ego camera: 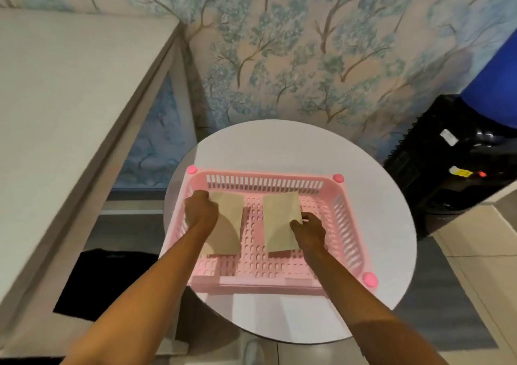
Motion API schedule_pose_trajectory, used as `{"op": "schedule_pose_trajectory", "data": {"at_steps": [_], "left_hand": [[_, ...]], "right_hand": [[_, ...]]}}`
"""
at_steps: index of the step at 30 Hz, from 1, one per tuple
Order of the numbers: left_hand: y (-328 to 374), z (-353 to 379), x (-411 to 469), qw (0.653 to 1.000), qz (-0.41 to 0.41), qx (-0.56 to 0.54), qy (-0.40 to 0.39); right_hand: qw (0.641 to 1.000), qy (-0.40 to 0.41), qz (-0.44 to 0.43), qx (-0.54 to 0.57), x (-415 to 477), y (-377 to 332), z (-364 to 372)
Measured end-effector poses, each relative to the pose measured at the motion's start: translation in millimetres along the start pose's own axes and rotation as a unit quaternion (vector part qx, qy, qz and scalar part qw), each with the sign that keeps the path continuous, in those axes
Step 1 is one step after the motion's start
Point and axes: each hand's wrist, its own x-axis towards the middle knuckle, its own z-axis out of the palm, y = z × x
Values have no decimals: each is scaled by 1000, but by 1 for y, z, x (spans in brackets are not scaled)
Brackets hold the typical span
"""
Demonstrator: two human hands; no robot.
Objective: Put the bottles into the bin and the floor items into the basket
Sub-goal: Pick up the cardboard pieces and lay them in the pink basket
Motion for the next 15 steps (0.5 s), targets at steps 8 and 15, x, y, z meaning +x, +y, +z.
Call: {"op": "schedule_pose_trajectory", "data": {"at_steps": [8,15], "left_hand": [[-20,19,36,993,80,80,25],[-26,40,-11,962,108,219,-123]], "right_hand": [[996,-35,-1,-79,19,-6,57],[943,-3,-104,-316,21,4,84]]}}
